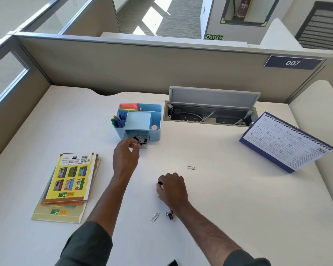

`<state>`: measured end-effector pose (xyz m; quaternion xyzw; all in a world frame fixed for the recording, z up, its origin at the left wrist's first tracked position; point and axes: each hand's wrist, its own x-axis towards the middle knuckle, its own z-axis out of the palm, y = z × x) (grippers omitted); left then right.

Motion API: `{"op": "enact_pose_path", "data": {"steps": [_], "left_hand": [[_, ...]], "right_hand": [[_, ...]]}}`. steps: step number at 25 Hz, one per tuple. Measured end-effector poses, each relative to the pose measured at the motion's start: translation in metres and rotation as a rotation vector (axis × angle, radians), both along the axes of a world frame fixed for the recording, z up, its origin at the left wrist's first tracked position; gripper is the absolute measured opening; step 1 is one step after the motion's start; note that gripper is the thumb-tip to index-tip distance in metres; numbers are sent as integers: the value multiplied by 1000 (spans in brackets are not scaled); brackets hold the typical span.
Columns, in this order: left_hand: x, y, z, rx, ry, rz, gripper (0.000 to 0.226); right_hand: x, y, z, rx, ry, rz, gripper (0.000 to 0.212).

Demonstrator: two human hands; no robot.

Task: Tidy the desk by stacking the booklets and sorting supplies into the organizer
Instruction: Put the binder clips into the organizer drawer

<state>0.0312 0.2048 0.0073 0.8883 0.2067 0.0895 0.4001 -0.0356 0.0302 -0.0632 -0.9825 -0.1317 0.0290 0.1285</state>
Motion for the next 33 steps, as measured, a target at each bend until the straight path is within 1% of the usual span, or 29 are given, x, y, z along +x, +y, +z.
{"op": "enact_pose_path", "data": {"steps": [2, 3, 7, 9, 12, 14, 19, 22, 25, 29, 33], "left_hand": [[-20, -9, 1, -44, -7, -37, 16], [-30, -14, 1, -69, 7, -60, 14], [-55, -28, -1, -193, 75, -201, 4], [-59, -32, 0, -243, 74, -286, 6], [-57, -34, 3, -267, 65, -326, 6], [-54, -33, 3, -268, 46, -312, 3], [-43, -24, 4, -223, -1, -223, 6], [-29, -9, 6, -170, 6, -123, 9], [-11, 6, 15, -91, 21, -20, 17], [26, 23, 18, 8, 127, 61, 24], [51, 21, 15, 56, 272, 28, 22]], "right_hand": [[4, -3, 7, 90, -16, -43, 12], [6, -4, 12, 171, -13, -87, 14], [18, -2, 42, 509, 89, -297, 17], [27, -2, 53, 660, 123, -417, 17], [37, 1, 62, 765, 127, -486, 17], [39, 4, 66, 783, 114, -480, 19], [36, 5, 71, 794, 93, -476, 29], [30, -2, 67, 764, 124, -482, 24], [17, -15, 53, 728, 192, -492, 19], [3, -26, 35, 662, 259, -499, 22], [-9, -31, 26, 599, 287, -472, 20]]}}
